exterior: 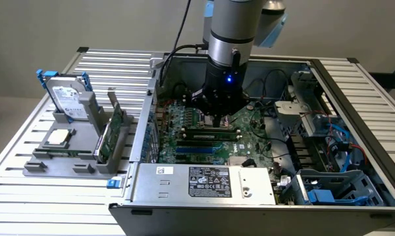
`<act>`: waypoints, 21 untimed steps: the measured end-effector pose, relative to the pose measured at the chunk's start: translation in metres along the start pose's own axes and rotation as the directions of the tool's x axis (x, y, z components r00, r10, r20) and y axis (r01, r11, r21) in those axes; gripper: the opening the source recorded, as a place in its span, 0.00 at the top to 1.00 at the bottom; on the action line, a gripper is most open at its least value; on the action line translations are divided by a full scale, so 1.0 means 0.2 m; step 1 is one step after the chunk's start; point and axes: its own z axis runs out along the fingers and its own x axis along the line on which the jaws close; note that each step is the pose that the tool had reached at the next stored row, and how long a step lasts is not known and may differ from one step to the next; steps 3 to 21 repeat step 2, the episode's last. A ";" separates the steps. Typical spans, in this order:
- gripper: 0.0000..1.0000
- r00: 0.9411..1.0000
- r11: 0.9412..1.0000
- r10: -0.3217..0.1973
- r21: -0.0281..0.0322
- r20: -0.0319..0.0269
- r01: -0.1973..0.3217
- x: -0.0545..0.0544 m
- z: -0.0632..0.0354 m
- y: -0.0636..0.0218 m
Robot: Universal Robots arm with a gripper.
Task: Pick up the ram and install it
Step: 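Press down the ram until it locks into place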
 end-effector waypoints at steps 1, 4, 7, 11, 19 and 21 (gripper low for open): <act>0.89 1.000 1.000 0.000 0.000 0.000 0.000 0.00 0.000 0.000; 0.89 1.000 1.000 0.000 0.000 0.000 0.000 0.00 0.000 0.000; 0.89 1.000 1.000 0.000 0.000 0.000 0.000 0.00 0.000 0.000; 0.89 1.000 1.000 0.000 0.000 0.000 0.000 0.00 0.000 0.000; 0.89 1.000 1.000 0.000 0.000 0.000 0.000 0.00 0.000 0.000; 0.89 1.000 1.000 0.000 0.000 0.000 0.000 0.00 0.000 0.000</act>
